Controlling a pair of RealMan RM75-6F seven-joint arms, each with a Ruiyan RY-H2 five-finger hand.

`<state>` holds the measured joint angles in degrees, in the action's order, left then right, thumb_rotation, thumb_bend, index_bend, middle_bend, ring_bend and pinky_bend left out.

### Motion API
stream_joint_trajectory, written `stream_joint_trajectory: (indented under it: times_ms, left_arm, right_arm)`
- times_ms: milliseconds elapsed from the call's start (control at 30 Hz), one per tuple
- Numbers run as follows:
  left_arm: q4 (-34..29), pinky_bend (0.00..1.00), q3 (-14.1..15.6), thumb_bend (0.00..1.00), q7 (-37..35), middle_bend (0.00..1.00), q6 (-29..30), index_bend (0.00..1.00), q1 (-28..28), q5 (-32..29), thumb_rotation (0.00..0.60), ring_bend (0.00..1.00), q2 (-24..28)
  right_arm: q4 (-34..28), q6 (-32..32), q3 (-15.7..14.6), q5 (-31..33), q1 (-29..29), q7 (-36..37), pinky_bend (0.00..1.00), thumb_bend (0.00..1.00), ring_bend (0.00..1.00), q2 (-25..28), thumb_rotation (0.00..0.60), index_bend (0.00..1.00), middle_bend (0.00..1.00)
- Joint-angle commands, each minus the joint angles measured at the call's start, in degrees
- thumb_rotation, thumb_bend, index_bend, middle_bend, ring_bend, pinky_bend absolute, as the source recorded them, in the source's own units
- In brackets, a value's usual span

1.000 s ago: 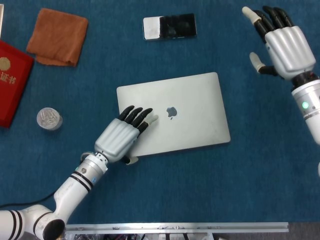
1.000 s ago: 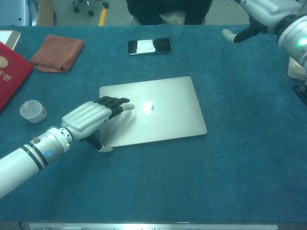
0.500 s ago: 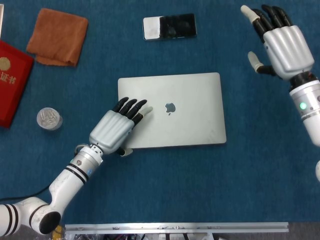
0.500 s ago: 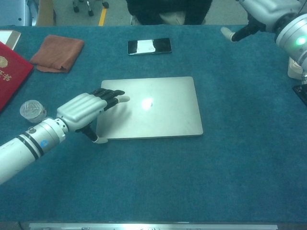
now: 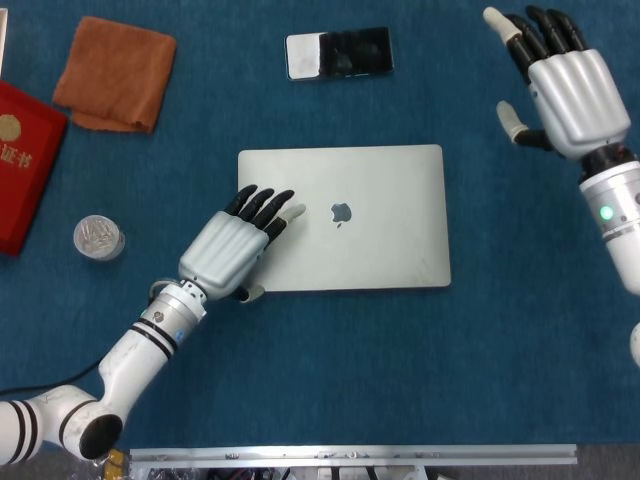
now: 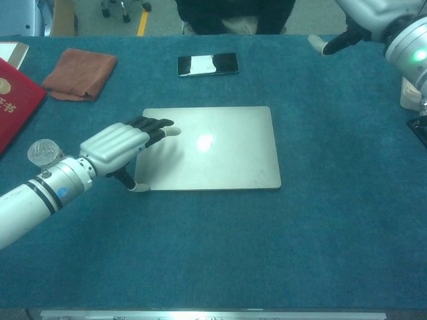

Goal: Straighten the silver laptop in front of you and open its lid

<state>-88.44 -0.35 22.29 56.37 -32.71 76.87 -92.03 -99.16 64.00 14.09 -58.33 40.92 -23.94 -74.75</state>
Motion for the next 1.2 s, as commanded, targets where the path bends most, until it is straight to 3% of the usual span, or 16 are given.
stream_joint_trajectory:
  times_ms: [33,633,867,1200]
  left_arm:
    - [-0.64,0.00,0.16,0.14,0.36,0.00,0.51,0.00,0.23,-0.03,0.600,0.00,0.67]
    - [-12.38,0.00,-0.70,0.14,3.20,0.00,10.90,0.00,4.82,1.02,0.600,0.00,13.13]
    - [-13.39,0.00,-1.25,0.14,2.24,0.00,15.55,0.00,7.40,1.84,0.600,0.00,17.20]
    - [-11.13,0.00,-1.90,0.14,-5.68,0.00,20.52,0.00,11.02,4.14,0.600,0.00,22.57]
  right_arm:
    - [-0.30,0.08,0.00,-0.23,-0.10,0.28,0.08,0.36,0.00,0.12,0.582,0.00,0.13]
    - [-7.18,0.34,-3.73,-9.48,-1.30,1.20,0.08,0.37,0.00,1.02,0.596,0.00,0.13]
    - [-9.30,1.41,-6.48,-13.13,-2.81,0.28,0.08,0.36,0.00,0.60,0.600,0.00,0.11]
    - [-11.02,5.60,-10.10,-15.70,-6.96,-1.99,0.08,0.37,0.00,-2.61,0.600,0.00,0.11]
